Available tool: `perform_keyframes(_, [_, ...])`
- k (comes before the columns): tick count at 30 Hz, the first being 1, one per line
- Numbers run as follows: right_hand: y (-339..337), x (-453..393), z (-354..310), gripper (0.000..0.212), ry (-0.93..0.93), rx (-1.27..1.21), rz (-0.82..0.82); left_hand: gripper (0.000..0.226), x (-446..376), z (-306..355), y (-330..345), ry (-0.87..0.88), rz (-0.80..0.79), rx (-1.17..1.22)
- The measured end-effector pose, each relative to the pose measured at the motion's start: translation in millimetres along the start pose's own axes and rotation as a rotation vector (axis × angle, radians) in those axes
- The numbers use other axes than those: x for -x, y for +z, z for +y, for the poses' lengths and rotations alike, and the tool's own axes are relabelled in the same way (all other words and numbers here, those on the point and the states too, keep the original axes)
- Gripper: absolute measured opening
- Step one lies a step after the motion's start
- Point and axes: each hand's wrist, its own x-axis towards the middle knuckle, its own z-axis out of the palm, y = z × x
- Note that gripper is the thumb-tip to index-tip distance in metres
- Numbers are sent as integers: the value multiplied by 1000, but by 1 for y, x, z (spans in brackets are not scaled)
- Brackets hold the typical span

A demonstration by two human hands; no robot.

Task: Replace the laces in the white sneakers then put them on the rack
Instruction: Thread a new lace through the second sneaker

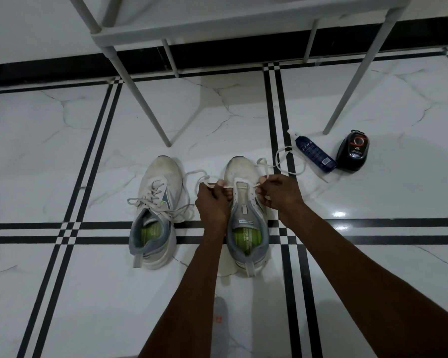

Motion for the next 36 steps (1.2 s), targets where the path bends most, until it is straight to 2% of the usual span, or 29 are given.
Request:
perform_keyframes(7, [-1,-4,4,8,-10,5,11,24,1,2,0,-6,21,70])
perform_keyframes(11, [0,-9,8,11,-12,28,42,28,1,0,1,-39,8,160])
perform_keyframes(15, [0,-10,9,9,-2,41,65,22,3,1,1,-102,-17,252])
perform_keyframes(23, [3,0,-3,12,-38,119,33,32,6,14,-4,-117,-96,290])
perform_keyframes(28, [9,12,-24,19,-152,297,-49,29,-1,35,-15,-60,-170,290])
perform_keyframes(32, [23,29,-53,21,-209,219,-130,28,-5,66,-21,50,-189,221])
perform_keyframes(36, [34,44,-82,25,-318,228,-114,29,-3,105,-24,110,-216,173])
